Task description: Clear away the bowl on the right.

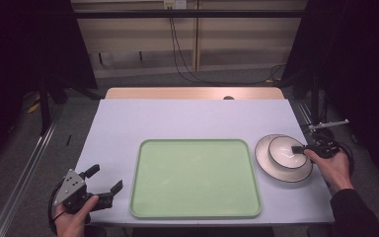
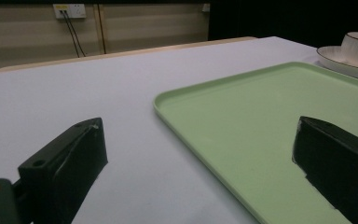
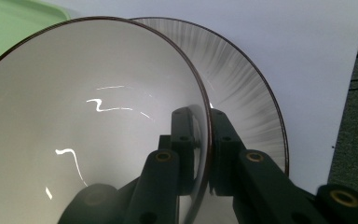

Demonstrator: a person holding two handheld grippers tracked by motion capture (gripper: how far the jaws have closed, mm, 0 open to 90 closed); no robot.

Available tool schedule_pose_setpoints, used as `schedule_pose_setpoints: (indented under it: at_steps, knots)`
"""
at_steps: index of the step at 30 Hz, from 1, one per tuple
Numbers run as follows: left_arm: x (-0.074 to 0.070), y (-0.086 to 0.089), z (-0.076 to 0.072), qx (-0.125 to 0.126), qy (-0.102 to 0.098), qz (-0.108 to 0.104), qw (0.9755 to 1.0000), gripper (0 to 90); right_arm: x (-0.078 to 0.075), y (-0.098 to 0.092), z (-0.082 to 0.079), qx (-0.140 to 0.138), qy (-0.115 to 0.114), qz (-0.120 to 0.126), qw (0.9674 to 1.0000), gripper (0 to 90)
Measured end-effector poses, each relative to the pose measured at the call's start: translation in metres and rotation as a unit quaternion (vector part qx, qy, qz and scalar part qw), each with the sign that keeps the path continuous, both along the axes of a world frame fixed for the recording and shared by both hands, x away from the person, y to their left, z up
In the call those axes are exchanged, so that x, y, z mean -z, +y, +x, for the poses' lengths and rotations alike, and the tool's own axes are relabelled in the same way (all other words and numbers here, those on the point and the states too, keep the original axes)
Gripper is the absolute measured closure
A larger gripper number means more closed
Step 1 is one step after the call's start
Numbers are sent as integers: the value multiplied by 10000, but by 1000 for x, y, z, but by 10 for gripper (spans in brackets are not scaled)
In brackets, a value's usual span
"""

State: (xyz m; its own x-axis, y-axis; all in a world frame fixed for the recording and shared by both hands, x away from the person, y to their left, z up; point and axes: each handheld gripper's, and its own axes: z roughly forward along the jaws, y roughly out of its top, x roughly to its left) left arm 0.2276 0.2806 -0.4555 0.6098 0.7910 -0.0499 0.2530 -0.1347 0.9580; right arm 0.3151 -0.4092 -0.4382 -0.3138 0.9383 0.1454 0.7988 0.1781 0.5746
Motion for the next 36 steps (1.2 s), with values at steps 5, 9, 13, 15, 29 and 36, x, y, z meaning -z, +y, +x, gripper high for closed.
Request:
schedule_pose_setpoints:
  at_steps: [5,9,13,15,29,36]
  knots:
    - [0,0,0,-67,-17,79,9999,28,-1,-3,-1,125,-29,45,9999,836]
    - [0,0,0,-63,-19,76,9999,28,-1,-4,-2,106,-81,73,9999,837]
    - [0,0,0,-25,-19,40,10000,28,-4,-4,-5,196,-217,120,9995,836]
    - [-1,0,0,-36,-14,54,10000,28,-5,-4,-5,186,-226,96,9995,835]
    - [-1,1,0,-65,-24,11,10000,28,-6,-4,-7,111,-229,270,9993,832]
    - [-1,1,0,-69,-29,31,10000,28,-7,-6,-8,129,-275,377,9988,832]
